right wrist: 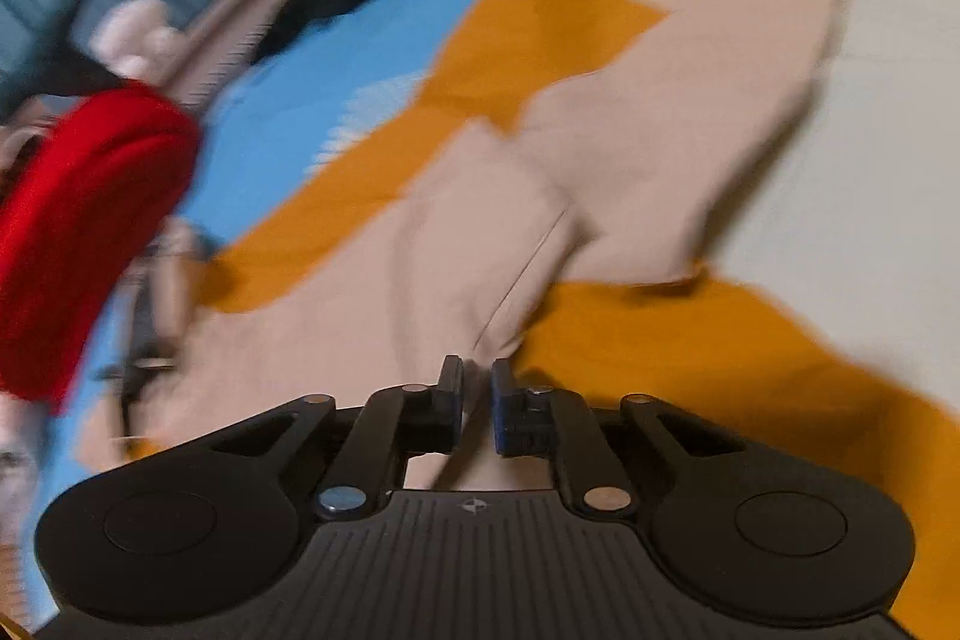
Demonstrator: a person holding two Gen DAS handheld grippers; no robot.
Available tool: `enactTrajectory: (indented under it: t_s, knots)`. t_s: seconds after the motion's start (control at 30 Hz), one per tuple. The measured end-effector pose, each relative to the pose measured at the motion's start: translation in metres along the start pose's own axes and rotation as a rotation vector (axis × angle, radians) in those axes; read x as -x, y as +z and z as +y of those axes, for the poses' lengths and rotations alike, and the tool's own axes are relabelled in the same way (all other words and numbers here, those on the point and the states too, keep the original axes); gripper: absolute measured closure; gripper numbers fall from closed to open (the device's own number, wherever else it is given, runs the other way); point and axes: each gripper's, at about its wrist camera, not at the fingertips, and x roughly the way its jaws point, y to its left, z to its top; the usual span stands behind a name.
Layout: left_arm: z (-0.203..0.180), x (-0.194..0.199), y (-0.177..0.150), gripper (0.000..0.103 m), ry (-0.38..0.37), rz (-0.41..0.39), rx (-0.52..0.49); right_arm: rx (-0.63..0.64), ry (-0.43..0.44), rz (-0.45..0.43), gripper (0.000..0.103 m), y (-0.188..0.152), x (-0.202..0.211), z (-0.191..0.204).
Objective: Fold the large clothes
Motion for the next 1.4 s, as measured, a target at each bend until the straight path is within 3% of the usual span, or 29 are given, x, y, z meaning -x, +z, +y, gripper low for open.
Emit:
enactTrajectory:
  t_s: [0.07,0.17,0.2,0.27,0.33,0.4,0.5,0.63,0.8,1.0,1.27,1.4]
  knots:
    - [-0.001,0.004,0.001,0.041,-0.002,-0.011,0.004,0.014,-0.022,-0.046,0.092,0.001,0.005,0.001]
    - [-0.004,0.011,0.002,0.041,-0.041,-0.033,0.004,0.054,0.069,-0.115,0.089,0.005,0.016,0.008]
    - [-0.006,0.01,0.002,0.041,-0.042,-0.034,-0.01,0.06,0.12,-0.12,0.086,0.007,0.017,0.01]
    - [-0.009,0.001,-0.002,0.041,-0.03,-0.007,-0.018,0.056,0.193,-0.063,0.069,0.01,0.007,0.01]
    - [-0.005,-0.006,-0.004,0.041,-0.027,0.019,0.003,0.041,0.159,0.068,0.067,0.013,-0.017,0.004]
    - [-0.007,-0.001,-0.003,0.041,-0.017,0.007,-0.002,0.029,0.097,0.127,0.069,0.013,-0.03,-0.006]
    - [-0.013,0.008,-0.001,0.041,-0.043,-0.038,-0.029,0.019,0.098,0.098,0.07,0.02,-0.024,-0.01]
    - [-0.01,-0.01,-0.008,0.041,-0.052,0.047,0.009,0.039,0.117,0.074,0.069,0.03,-0.016,-0.015]
    - [-0.018,-0.001,-0.006,0.04,-0.044,0.008,-0.03,0.023,0.131,-0.039,0.069,0.066,0.0,-0.037]
    - [-0.018,-0.009,-0.011,0.04,-0.042,0.026,-0.04,0.008,0.095,-0.206,0.06,0.13,0.013,-0.098]
    - [-0.024,-0.011,-0.013,0.036,-0.031,0.021,-0.056,-0.174,-0.054,-0.206,0.059,0.181,-0.031,-0.215]
    - [-0.027,-0.013,-0.014,0.034,-0.022,0.02,-0.06,-0.249,0.02,-0.236,0.06,0.187,-0.042,-0.24]
